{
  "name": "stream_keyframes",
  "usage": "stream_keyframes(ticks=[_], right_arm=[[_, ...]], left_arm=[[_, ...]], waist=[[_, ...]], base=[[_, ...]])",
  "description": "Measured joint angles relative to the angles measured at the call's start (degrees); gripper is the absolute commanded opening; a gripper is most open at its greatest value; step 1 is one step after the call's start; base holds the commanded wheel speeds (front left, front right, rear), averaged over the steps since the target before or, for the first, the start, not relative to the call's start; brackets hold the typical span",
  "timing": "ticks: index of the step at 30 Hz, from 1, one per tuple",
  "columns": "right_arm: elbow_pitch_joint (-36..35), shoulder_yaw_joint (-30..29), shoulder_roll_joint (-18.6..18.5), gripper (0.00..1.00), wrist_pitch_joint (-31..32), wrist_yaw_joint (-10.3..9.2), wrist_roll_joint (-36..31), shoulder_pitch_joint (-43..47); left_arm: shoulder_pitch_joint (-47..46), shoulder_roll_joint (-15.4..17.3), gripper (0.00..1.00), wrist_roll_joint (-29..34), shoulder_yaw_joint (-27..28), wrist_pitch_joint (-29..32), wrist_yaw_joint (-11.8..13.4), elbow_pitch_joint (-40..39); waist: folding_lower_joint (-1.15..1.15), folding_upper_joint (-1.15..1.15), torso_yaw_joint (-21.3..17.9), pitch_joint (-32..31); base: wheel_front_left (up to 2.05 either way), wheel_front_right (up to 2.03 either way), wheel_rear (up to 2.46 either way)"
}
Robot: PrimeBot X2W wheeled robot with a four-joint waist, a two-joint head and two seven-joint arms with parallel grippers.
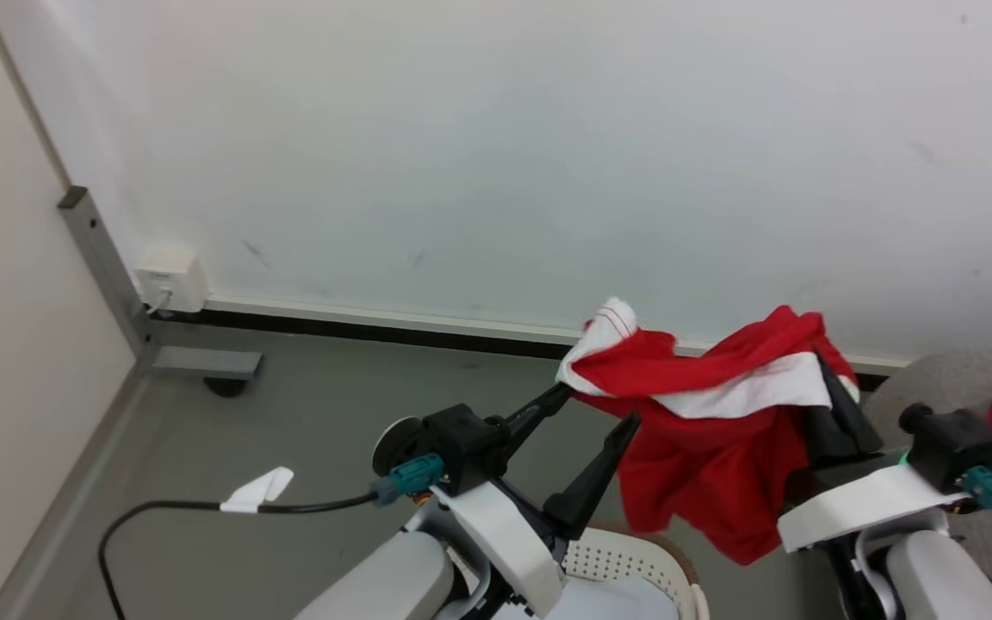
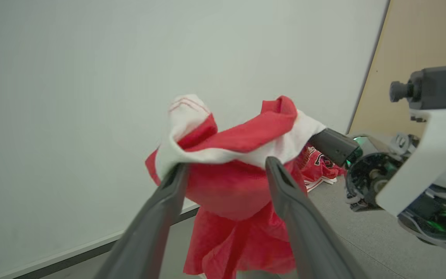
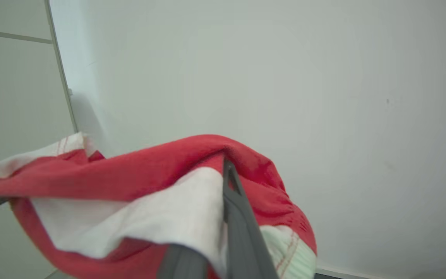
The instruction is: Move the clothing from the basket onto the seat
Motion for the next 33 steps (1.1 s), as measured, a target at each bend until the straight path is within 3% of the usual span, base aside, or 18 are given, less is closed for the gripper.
stream_keyframes(ticks=[9,25,33], right_arm=[[-6.62,-8.47,-1.68,0.0,0.0,0.0,1.65,1.02],[-13.36,-10.67,-1.48,0.0,0.0,0.0,0.92,4.94],[-15.1,-10.8,-1.09,0.0,0.0,0.0,1.01,5.97]], left_arm=[[1.26,0.42,1.0,1.41,-1.6,-0.52,-0.44,-0.07],[1.93,0.25,1.0,7.12,2.02,-0.94,-0.55,-2.01],[2.07,-0.09,1.0,9.13,2.82,-0.94,-1.26,-2.1]], waist=[[0.0,0.0,-8.46,1.91],[0.0,0.0,-26.22,5.93],[0.0,0.0,-30.55,8.23]], base=[[0.0,0.0,0.0],[0.0,0.0,0.0],[0.0,0.0,0.0]])
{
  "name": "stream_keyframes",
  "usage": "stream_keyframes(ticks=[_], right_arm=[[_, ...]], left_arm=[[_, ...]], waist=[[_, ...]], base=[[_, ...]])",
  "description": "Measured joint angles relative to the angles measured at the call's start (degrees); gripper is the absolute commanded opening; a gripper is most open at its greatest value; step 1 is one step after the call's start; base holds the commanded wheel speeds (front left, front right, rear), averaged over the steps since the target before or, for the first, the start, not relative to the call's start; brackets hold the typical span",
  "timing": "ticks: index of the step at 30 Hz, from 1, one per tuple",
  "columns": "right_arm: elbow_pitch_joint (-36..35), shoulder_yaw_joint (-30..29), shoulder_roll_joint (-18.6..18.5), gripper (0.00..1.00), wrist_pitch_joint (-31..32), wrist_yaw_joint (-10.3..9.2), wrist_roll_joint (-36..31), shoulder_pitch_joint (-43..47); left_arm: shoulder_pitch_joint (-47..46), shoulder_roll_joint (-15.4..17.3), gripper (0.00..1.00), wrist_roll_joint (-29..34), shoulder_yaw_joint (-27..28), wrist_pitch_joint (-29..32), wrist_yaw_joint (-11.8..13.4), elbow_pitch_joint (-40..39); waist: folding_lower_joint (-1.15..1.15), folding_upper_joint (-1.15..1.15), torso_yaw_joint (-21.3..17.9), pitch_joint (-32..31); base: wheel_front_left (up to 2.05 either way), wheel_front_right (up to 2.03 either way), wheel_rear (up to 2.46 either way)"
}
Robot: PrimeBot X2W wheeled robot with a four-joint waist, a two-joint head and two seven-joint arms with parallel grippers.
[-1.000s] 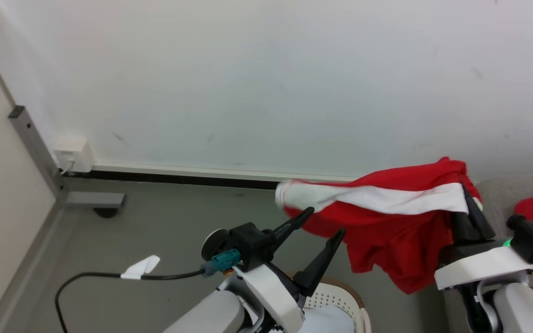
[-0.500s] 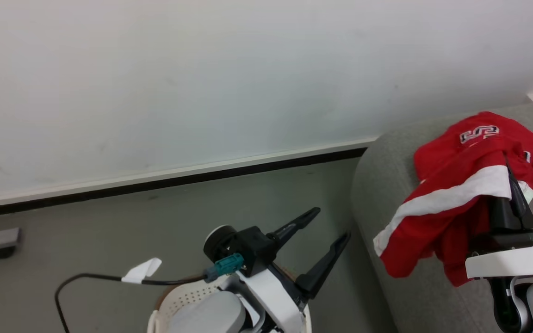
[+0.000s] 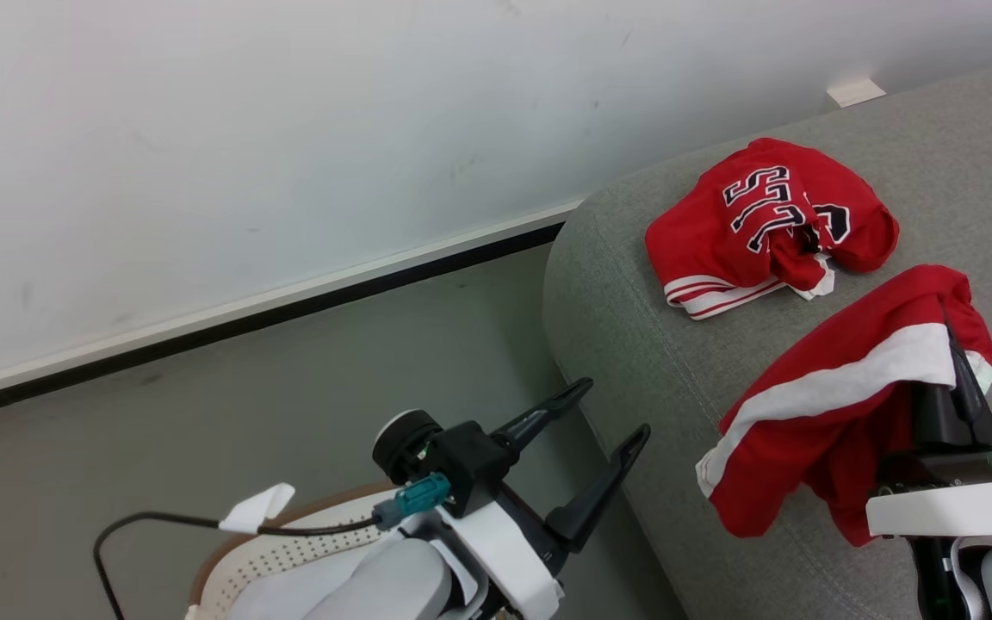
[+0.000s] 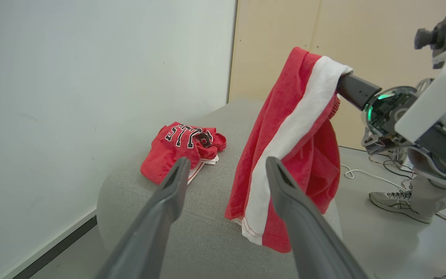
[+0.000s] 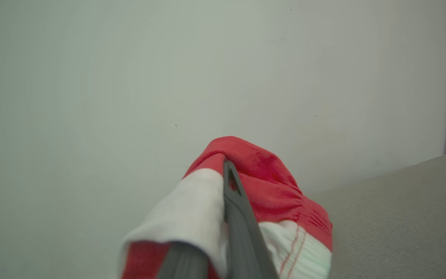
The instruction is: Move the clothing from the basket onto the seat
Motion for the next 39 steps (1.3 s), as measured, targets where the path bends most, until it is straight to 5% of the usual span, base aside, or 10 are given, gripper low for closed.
stream_keyframes(ticks=[6,14,23,29,32,37,39], right_arm=[[0.2,-1.23,-1.77,0.0,0.0,0.0,-0.01,-1.43],[5.38,-6.79,-10.46,0.0,2.63,0.0,-1.49,-14.4],[16.61,-14.1,-18.29,0.0,6.8,0.0,-5.47,-27.94],[28.05,-11.15,-23.61,0.0,14.67,0.0,-15.46,-33.45],[34.19,-9.1,-26.76,0.25,19.06,0.01,-19.97,-34.03],[40.98,-6.31,-28.4,0.22,21.65,0.0,-21.38,-34.47],[42.68,-4.88,-28.42,0.34,21.54,0.0,-21.2,-34.61]], left_arm=[[-0.19,-0.12,1.0,0.38,-0.24,0.0,-0.45,-0.01],[-2.5,2.18,1.0,0.55,-0.52,0.0,-0.7,-1.02],[-6.81,5.41,1.0,0.49,-0.36,0.0,-0.79,-3.52],[-8.95,5.8,1.0,0.42,0.19,0.0,-0.89,-4.66],[-9.48,5.45,1.0,0.41,0.33,0.0,-0.9,-5.01],[-9.48,5.16,1.0,0.32,0.55,0.0,-0.93,-5.08],[-9.18,5.19,1.0,0.16,0.83,0.0,-0.93,-4.86]], waist=[[0.0,0.0,0.93,1.57],[0.0,0.0,4.51,7.46],[0.0,0.0,9.26,17.44],[0.01,0.0,13.23,23.8],[0.01,0.0,15.71,25.72],[0.01,0.0,18.8,27.12],[0.01,-0.01,19.01,26.6]], base=[[0.0,0.0,0.0],[0.0,0.0,0.0],[0.0,0.0,0.0],[0.0,0.0,0.0],[0.0,0.0,0.0],[0.0,0.0,0.0],[0.0,0.0,0.0]])
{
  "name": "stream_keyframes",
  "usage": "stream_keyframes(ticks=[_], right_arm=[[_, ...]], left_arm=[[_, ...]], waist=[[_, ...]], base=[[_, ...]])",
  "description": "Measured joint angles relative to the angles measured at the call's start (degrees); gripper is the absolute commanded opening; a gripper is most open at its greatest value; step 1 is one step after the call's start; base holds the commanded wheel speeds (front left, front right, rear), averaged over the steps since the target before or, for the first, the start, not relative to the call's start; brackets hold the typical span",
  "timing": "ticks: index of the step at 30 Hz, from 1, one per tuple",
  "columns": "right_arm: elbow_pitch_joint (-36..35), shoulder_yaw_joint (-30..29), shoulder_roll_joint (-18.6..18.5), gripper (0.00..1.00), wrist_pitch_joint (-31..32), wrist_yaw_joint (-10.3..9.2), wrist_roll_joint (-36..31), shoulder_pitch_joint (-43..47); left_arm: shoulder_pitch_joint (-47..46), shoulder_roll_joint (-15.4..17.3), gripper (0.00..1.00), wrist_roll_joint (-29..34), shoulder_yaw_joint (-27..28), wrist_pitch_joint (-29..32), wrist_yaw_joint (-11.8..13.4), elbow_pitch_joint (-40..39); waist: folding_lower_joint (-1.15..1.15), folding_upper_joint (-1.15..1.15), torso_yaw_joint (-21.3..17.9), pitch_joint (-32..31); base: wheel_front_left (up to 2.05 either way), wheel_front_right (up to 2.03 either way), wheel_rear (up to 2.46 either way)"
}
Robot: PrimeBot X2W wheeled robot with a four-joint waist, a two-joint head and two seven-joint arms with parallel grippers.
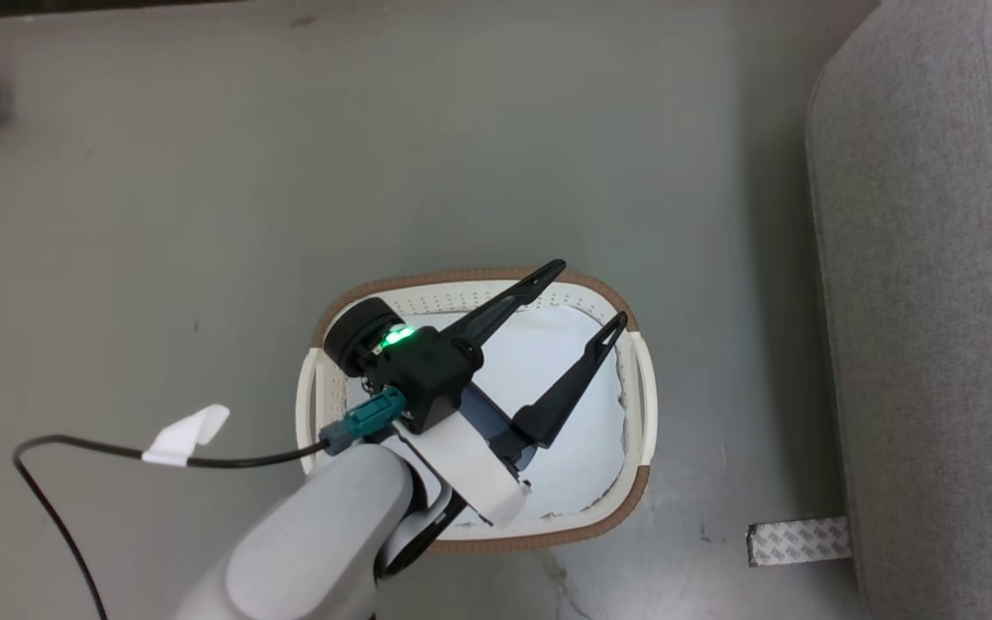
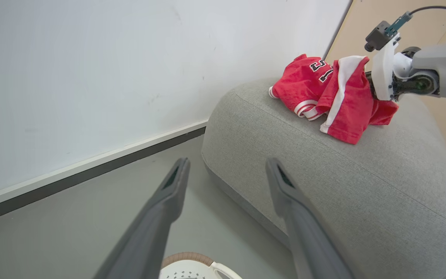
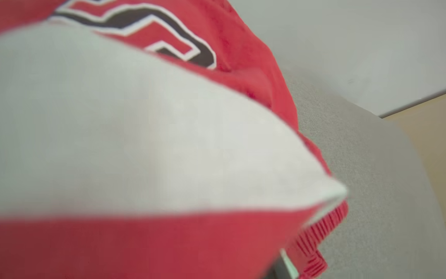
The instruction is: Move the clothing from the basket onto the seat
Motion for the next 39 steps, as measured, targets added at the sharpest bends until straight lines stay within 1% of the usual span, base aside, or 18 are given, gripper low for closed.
stream_keyframes(ticks=[1,2,5,9,11,15,17,19,23,26,27,32,36,39], right_arm=[[0.9,1.08,-0.09,0.54,0.05,0.0,0.32,0.01],[1.64,2.24,-0.03,1.0,0.07,0.0,0.88,0.01],[3.03,6.73,0.19,1.0,0.08,0.0,3.32,0.22],[2.57,15.52,-0.54,1.0,-0.2,0.01,8.06,2.1],[0.73,20.81,-2.16,1.0,-0.11,0.01,11.34,3.8],[-5.02,29.47,-7.55,1.0,2.22,0.01,19.09,7.13],[-8.49,31.23,-9.99,1.0,1.92,0.01,22.58,8.04],[-11.43,31.36,-11.7,1.0,0.52,0.01,25.26,8.36],[-16.35,29.94,-12.22,1.0,-3.05,0.01,28.38,10.93],[-19.6,26.69,-10.51,1.0,-5.9,0.0,29.39,12.5],[-20.48,25.35,-9.37,1.0,-7.03,0.0,29.85,13.34],[-25.77,19.47,-3.68,1.0,-11.2,0.0,30.78,20.01],[-30.17,14.33,2.57,1.0,-13.96,0.0,28.98,26.38],[-33.51,10.95,7.66,1.0,-15.7,0.0,26.85,31.56]], left_arm=[[0.15,-0.04,1.0,0.0,0.1,0.0,0.0,0.1],[0.34,-0.09,1.0,0.0,0.15,0.0,0.0,0.26],[1.38,-0.27,1.0,0.0,0.25,0.0,-0.01,0.9],[3.6,-0.84,1.0,-0.29,0.89,0.0,-0.01,1.97],[5.15,-1.08,1.0,-0.44,1.47,0.0,-0.01,2.61],[8.25,-1.62,1.0,-1.02,3.05,0.0,-0.01,3.79],[9.6,-1.87,1.0,-1.03,4.08,0.0,0.15,4.08],[10.82,-2.15,1.0,-1.38,5.37,0.0,0.52,4.2],[12.67,-2.58,1.0,-1.45,9.07,0.0,1.57,4.08],[14.11,-2.54,1.0,-1.6,12.41,0.0,2.37,3.57],[14.75,-2.46,1.0,-1.9,13.39,0.0,2.29,3.56],[18.19,-1.16,1.0,-1.87,19.46,-0.01,4.13,3.11],[21.47,0.32,1.0,-1.68,24.06,0.0,5.47,3.18],[23.9,0.63,1.0,-1.09,27.32,0.0,5.89,3.2]], waist=[[0.0,0.0,-0.02,-0.46],[0.0,0.0,-0.13,-1.01],[0.0,0.0,-0.79,-3.32],[-0.01,0.0,-1.8,-7.39],[-0.01,0.0,-2.34,-9.79],[-0.01,0.0,-3.44,-14.89],[-0.02,0.0,-3.92,-17.38],[-0.02,0.0,-4.28,-19.81],[-0.02,0.0,-4.31,-24.22],[-0.03,0.0,-3.64,-27.05],[-0.03,0.0,-3.33,-27.96],[-0.03,0.0,-1.16,-31.67],[-0.03,0.0,0.77,-33.2],[-0.03,0.0,1.84,-33.86]], base=[[0.0,0.0,0.0],[0.0,0.0,0.0],[0.0,0.0,0.0],[0.0,0.0,0.0],[0.0,0.0,0.0],[0.0,0.0,0.0],[0.0,0.0,0.0],[0.0,0.0,0.0],[0.0,0.0,0.0],[0.0,0.0,0.0],[0.0,0.0,0.0],[0.0,0.0,0.0],[0.0,0.0,0.0],[0.0,0.0,0.0]])
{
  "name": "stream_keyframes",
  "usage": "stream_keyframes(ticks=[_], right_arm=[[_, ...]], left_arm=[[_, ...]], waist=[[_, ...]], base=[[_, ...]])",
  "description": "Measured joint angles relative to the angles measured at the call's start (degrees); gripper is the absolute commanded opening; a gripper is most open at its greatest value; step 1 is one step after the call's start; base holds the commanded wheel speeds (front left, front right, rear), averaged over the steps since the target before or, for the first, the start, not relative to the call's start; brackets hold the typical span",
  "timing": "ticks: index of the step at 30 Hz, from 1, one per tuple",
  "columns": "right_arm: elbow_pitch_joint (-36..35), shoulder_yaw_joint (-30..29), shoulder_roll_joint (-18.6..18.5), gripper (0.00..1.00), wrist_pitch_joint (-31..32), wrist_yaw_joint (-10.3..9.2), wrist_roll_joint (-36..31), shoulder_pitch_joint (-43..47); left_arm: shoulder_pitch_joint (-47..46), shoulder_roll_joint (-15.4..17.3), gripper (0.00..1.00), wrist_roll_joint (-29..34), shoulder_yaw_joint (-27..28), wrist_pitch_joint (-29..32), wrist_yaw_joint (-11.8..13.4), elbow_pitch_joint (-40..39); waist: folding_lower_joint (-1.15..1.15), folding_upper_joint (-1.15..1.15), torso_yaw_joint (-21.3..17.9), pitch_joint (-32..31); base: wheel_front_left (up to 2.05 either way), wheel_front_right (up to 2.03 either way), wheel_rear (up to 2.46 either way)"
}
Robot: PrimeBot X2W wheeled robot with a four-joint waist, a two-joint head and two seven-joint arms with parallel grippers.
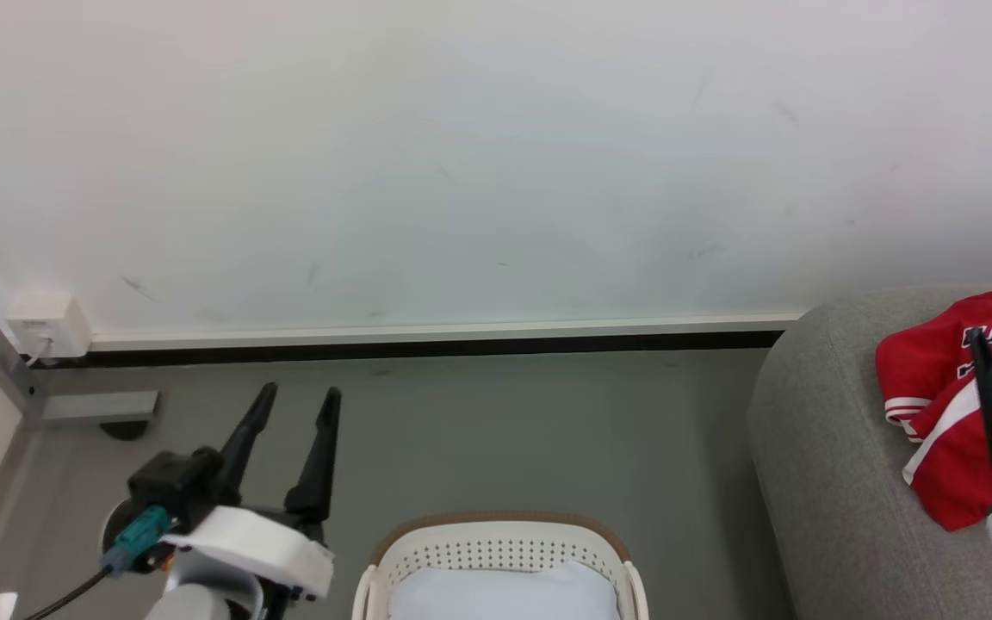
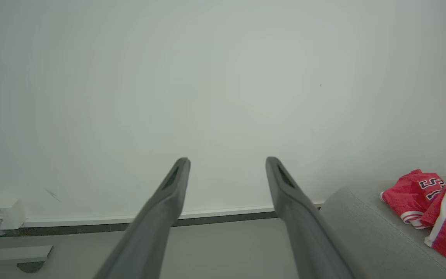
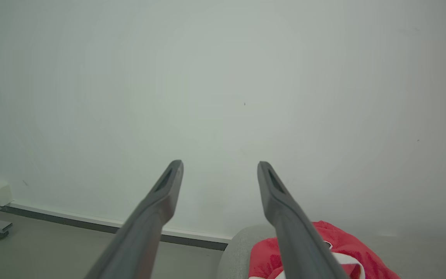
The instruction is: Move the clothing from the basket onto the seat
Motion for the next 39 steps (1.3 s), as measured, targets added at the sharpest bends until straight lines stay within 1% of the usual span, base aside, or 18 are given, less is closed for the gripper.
stream_keyframes(ticks=[4,7,11,15,19,23,34,35,39], right_arm=[[-3.26,-4.04,7.49,1.0,-2.75,0.0,-2.59,6.95],[-4.56,-4.92,12.1,1.0,-4.31,0.0,-5.5,11.45],[-4.89,-4.88,16.94,1.0,-5.43,0.0,-7.78,14.54],[-4.6,-4.91,20.3,1.0,-5.69,0.0,-9.88,15.55],[-4.92,-4.57,21.87,1.0,-5.75,0.0,-11.18,15.67],[-5.17,-4.27,22.54,1.0,-5.75,0.0,-12.16,15.69],[-5.5,-4.04,23.1,1.0,-5.75,0.0,-12.13,15.66],[-5.35,-3.99,23.17,0.0,-5.75,0.0,-12.12,15.68],[-3.48,-3.7,23.51,0.0,-5.63,0.01,-12.14,16.68]], left_arm=[[3.89,-0.34,1.0,1.57,4.67,0.0,0.44,-1.05],[6.97,-1.52,1.0,2.76,8.18,0.0,0.44,-1.87],[10.53,-3.64,1.0,5.5,11.52,0.0,-0.45,-2.97],[12.33,-5.97,1.0,8.02,13.5,0.0,-1.98,-3.6],[12.61,-7.35,1.0,9.71,14.83,0.0,-3.25,-3.64],[12.72,-8.15,1.0,10.62,15.85,0.0,-4.31,-3.3],[12.53,-9.36,1.0,12.26,17.58,0.0,-5.49,-2.66],[12.55,-9.42,0.0,12.26,17.53,0.0,-5.48,-2.41],[13.9,-9.93,0.0,12.25,17.13,0.02,-5.47,-0.31]], waist=[[0.01,0.0,0.94,-0.2],[0.0,0.0,1.25,-0.28],[0.01,0.0,1.34,-0.04],[0.01,0.0,1.31,0.35],[0.01,0.0,1.33,0.56],[0.01,0.0,1.18,0.63],[0.01,0.0,1.09,1.12],[0.01,0.0,1.11,1.19],[0.01,0.0,1.09,1.23]], base=[[0.0,0.0,0.0],[0.0,0.0,0.0],[0.0,0.0,0.0],[0.0,0.0,0.0],[0.0,0.0,0.0],[0.0,0.0,0.0],[0.0,0.0,0.0],[0.0,0.0,0.0],[0.0,0.0,0.0]])
